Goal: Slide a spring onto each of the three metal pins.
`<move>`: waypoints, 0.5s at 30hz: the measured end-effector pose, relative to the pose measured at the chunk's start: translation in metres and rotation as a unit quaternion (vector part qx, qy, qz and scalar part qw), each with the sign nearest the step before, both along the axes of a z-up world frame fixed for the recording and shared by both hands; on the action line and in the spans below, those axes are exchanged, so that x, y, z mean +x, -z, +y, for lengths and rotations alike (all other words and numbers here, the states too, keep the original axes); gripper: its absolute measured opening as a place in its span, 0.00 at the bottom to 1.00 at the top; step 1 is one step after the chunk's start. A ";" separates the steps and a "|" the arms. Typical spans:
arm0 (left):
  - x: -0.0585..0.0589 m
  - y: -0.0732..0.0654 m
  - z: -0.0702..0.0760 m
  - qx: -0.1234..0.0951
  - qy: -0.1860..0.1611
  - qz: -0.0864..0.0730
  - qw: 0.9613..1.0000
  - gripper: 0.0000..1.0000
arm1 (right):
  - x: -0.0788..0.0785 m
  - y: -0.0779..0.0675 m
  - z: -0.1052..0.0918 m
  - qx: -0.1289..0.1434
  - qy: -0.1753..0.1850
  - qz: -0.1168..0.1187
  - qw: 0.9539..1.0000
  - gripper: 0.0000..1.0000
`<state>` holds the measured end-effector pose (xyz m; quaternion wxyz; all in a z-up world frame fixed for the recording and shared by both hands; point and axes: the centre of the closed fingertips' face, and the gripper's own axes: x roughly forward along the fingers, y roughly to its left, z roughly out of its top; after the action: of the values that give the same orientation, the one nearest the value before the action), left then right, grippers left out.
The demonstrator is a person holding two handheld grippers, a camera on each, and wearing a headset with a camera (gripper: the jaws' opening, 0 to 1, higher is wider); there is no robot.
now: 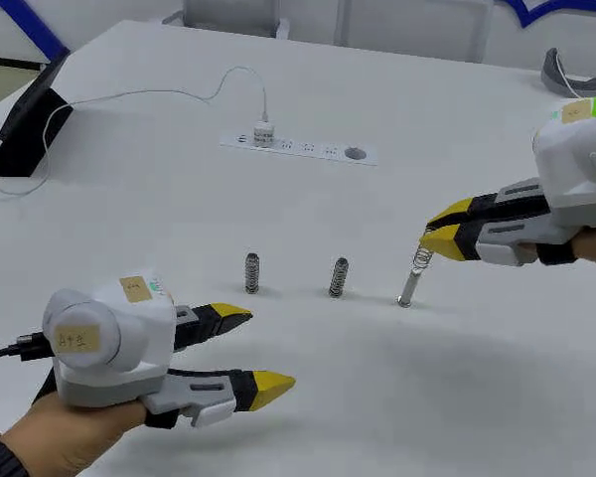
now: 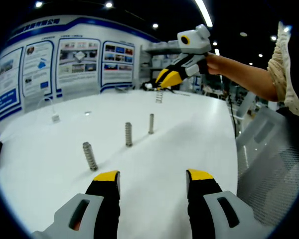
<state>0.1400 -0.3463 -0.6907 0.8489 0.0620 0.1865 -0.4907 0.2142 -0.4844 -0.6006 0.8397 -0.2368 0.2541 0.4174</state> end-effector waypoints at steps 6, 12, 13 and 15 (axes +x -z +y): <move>-0.001 0.000 0.001 -0.001 -0.003 0.002 1.000 0.55 | 0.011 0.012 -0.005 -0.002 0.019 0.000 1.000 0.12; -0.002 0.001 0.003 0.000 -0.005 0.005 1.000 0.55 | 0.016 0.022 -0.006 0.000 0.031 0.008 0.999 0.12; -0.002 0.001 0.003 0.000 -0.006 0.006 1.000 0.55 | 0.017 0.024 -0.006 0.001 0.032 0.009 0.999 0.12; -0.002 0.001 0.003 0.001 -0.006 0.006 1.000 0.55 | 0.020 0.027 -0.007 0.001 0.035 0.010 0.999 0.12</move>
<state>0.1382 -0.3430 -0.6918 0.8508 0.0583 0.1925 -0.4855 0.2338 -0.4910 -0.6276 0.8514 -0.2226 0.2705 0.3903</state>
